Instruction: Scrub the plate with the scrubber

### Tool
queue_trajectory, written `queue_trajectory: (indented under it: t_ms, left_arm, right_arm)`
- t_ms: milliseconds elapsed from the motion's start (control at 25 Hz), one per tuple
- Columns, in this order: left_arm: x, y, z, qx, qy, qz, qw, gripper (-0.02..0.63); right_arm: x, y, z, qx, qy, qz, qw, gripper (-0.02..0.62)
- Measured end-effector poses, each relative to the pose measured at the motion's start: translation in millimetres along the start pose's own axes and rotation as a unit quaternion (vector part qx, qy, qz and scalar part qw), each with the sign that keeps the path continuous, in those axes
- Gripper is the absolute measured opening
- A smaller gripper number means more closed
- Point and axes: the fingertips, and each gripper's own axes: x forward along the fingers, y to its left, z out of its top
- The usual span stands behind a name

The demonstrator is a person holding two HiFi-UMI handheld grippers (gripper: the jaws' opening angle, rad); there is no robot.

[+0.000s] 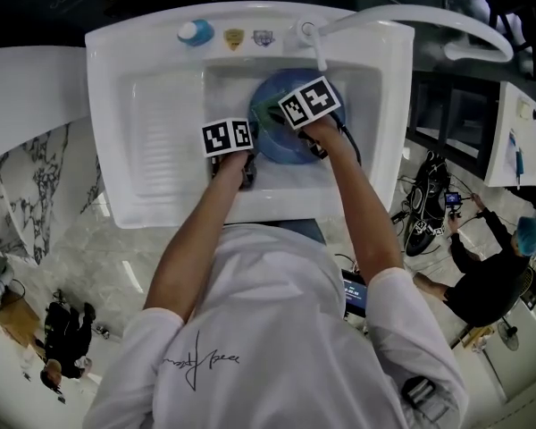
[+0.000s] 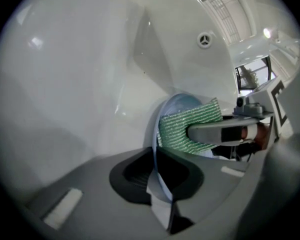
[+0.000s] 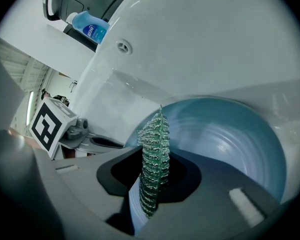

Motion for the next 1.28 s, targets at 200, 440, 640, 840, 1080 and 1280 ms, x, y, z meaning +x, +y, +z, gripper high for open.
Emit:
queue_trajectory:
  t_ms: [200,440,640,840,1080,1280]
  left_arm:
    - [-0.1,-0.2,0.0,0.001,-0.001,0.001,1.0000,0.075]
    - [0.0,0.3,0.6,0.001,-0.001,0.000,1.0000,0.075]
    - [-0.3,0.1,0.0,0.000,0.000,-0.001,1.0000,0.075]
    - [0.0,-0.4,0.1,-0.003,0.000,-0.001,1.0000,0.075]
    - [0.8,0.2,0.6,-0.006,-0.003,-0.002,1.0000,0.074]
    - [1.0,0.8,0.2,-0.011,-0.003,-0.002,0.9999,0.072]
  right_arm:
    - [-4.9,-10.5,8.7,-0.012,-0.017,-0.013,1.000,0.057]
    - [-9.6,-22.6,17.5,-0.005,-0.036,-0.025,0.999,0.057]
    - [-14.4,-29.0,20.9,0.001,-0.047,-0.033,0.998,0.057]
    - [-18.3,-35.8,23.9,0.011,-0.057,-0.039,0.998,0.058]
    - [-21.8,-43.5,25.3,0.027,-0.070,-0.051,0.996,0.058]
    - [-26.7,-51.9,25.8,0.045,-0.083,-0.060,0.994,0.058]
